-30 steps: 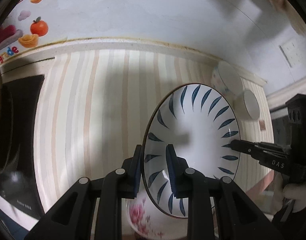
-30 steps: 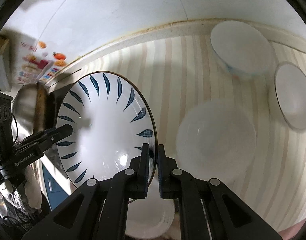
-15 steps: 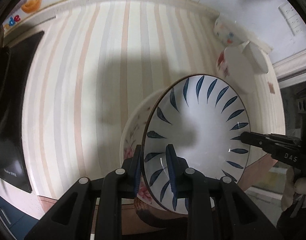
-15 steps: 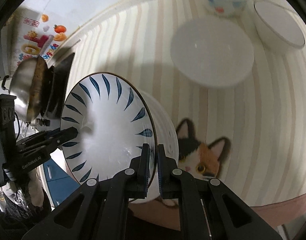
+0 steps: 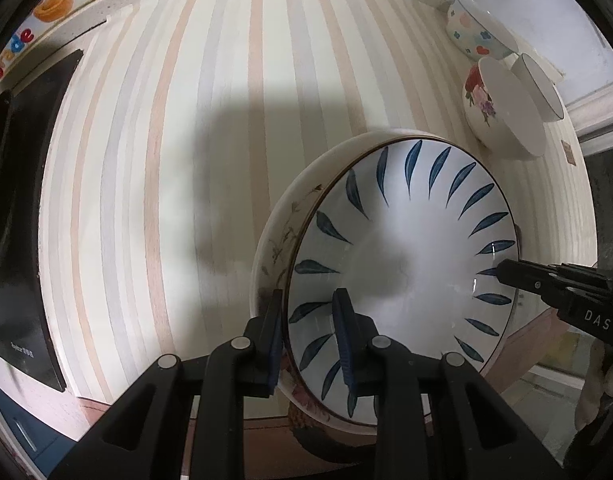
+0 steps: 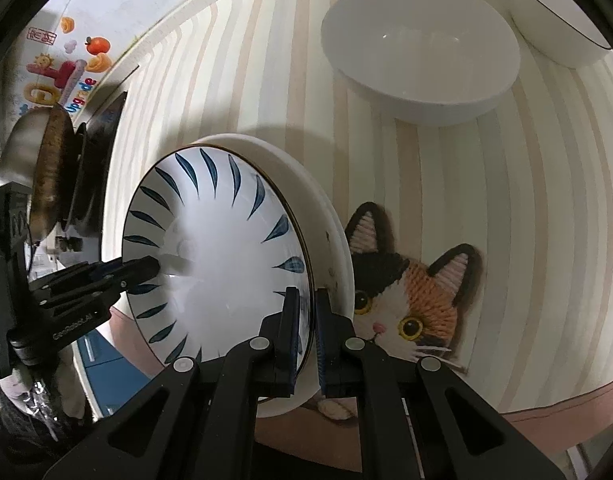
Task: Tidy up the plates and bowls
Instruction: 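Open both tools and withdraw them from the plate stack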
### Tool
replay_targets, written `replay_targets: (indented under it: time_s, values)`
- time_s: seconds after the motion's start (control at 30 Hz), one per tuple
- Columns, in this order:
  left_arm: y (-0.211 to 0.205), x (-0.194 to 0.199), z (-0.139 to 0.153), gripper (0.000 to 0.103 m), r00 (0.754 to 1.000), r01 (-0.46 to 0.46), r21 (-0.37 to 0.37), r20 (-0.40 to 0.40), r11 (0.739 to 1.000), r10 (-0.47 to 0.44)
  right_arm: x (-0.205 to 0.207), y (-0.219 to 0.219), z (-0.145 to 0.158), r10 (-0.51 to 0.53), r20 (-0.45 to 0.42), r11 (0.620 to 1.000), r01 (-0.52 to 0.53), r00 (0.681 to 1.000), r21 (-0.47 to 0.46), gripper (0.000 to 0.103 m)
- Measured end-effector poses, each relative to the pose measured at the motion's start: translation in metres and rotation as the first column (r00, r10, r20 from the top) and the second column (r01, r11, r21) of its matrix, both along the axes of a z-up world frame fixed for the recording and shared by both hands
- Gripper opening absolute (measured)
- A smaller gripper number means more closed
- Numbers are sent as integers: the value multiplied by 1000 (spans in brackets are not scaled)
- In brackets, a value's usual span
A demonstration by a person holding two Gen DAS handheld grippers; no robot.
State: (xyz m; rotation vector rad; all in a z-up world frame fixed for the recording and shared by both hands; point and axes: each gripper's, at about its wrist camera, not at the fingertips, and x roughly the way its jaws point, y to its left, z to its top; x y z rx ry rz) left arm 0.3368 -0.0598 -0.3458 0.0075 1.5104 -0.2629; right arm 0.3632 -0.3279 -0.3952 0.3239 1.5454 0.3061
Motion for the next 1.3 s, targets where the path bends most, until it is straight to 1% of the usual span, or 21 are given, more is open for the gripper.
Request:
replay_targets:
  time_s: [0.1,0.2,0.27,0.33,0.37,0.47,0.53,0.6,0.63,0.67,0.7,0.77,0.8,0.83,0.87,0.9,0.93,0.97,1.1,1.2,1.3]
  values:
    - [-4,-3,-1,22,1000,-3,3,2,1000,3,1,2,-2,-10,-4,1000,10,1000,-6,9]
    - [-5,-8,-1,22,1000,-17,7,-2,1000,17,2,5,-1,-26,-3,1000,26,1000,-7,12]
    - [-3,-8,3,22,1000,-26,27,17,999,26,1,8,1,-38,2,999,38,999,-24,12]
    - [-5,-12,11,22,998,-30,60,48,998,27,1,8,4,-48,6,998,48,999,-32,13]
    - [-6,-14,17,22,998,-31,73,62,997,27,0,7,7,-53,7,998,54,999,-34,15]
    - [-8,-22,35,22,995,-32,82,98,996,24,-5,10,18,-59,31,997,60,998,-57,16]
    - [-9,-31,54,22,992,-26,75,129,997,16,-11,14,29,-57,42,996,60,997,-66,17]
    - [-10,-40,73,22,988,-21,70,153,997,10,-20,18,45,-56,62,995,61,996,-83,26]
    - [-10,-46,85,24,986,-16,50,165,999,8,-25,21,55,-54,79,994,61,995,-92,34]
    - [-10,-51,96,25,984,-16,46,179,999,7,-30,23,64,-52,95,994,61,994,-96,42]
    - [-10,-56,105,28,982,-11,41,187,999,3,-36,26,75,-56,113,993,67,992,-93,45]
    - [-9,-66,124,34,981,5,9,195,1000,-7,-50,31,97,-66,140,992,80,988,-95,59]
    - [-5,-70,130,41,979,8,2,203,1000,-8,-56,33,107,-69,155,992,84,986,-94,62]
    - [-2,-73,139,55,977,14,-2,213,1000,-13,-62,32,115,-72,167,992,88,983,-91,70]
    - [0,-77,147,65,974,17,-3,225,1000,-16,-68,33,124,-76,179,992,93,981,-89,76]
    - [3,-79,153,82,971,17,-6,240,1000,-15,-75,36,135,-78,194,991,97,978,-95,79]
    - [4,-81,160,84,967,17,-8,255,1000,-14,-82,36,143,-79,205,989,103,976,-108,83]
    - [4,-85,168,84,963,15,-4,271,1000,-14,-85,39,151,-80,213,987,107,974,-120,85]
    - [11,-98,189,85,944,2,-4,329,1000,-1,-111,46,185,-87,271,978,134,959,-159,89]
    - [15,-107,201,85,938,-7,-8,348,1000,9,-127,48,206,-85,304,971,147,949,-188,90]
    - [15,-117,209,85,937,-3,-12,348,1000,7,-138,52,224,-80,332,967,154,940,-203,91]
